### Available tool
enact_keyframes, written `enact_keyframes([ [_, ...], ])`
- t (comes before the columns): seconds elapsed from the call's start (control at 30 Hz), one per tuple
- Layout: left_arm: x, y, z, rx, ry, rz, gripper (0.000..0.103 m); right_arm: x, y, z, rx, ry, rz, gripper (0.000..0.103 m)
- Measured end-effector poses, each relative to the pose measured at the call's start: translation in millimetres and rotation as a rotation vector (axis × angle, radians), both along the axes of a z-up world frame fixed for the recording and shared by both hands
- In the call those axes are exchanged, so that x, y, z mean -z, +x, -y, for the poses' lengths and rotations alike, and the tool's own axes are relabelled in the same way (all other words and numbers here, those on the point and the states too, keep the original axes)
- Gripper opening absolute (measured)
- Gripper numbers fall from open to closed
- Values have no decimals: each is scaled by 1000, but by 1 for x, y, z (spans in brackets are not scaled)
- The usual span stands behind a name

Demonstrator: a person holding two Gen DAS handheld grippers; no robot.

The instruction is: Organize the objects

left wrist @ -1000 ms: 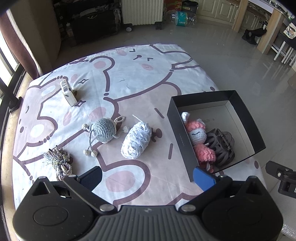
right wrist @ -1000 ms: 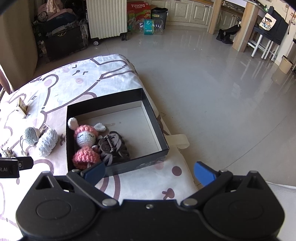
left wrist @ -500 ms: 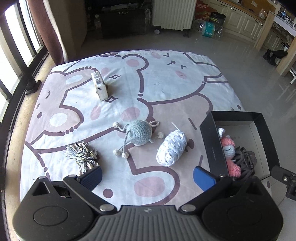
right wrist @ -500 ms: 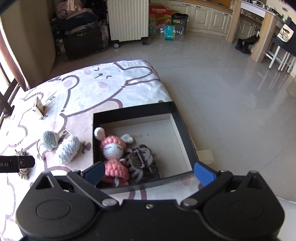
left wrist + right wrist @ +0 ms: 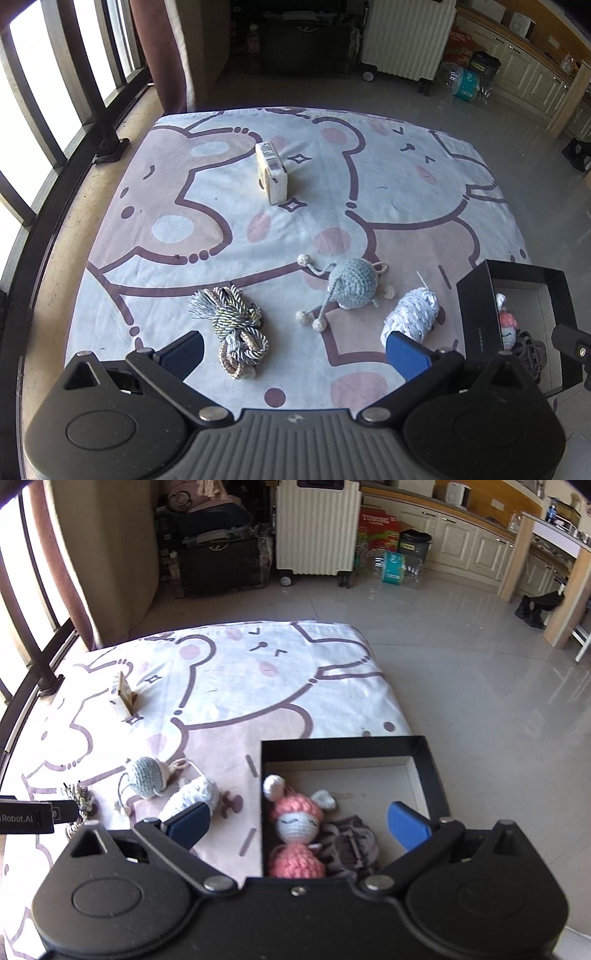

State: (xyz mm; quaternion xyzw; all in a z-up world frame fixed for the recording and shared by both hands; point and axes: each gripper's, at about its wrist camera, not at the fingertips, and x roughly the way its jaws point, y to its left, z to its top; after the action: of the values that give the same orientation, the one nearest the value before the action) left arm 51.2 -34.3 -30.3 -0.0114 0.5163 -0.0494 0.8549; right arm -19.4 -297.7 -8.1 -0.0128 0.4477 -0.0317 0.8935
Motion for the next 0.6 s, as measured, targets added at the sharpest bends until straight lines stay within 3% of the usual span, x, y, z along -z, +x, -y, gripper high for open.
enact_keyframes([
  [0.27,-4,6,-28,-73,-36,7,103,-1,20,-31,-68,-6,6,103],
  [0.6,0,13,-53,-144,-27,19,103,3,38,-69,-114,31,5,103],
])
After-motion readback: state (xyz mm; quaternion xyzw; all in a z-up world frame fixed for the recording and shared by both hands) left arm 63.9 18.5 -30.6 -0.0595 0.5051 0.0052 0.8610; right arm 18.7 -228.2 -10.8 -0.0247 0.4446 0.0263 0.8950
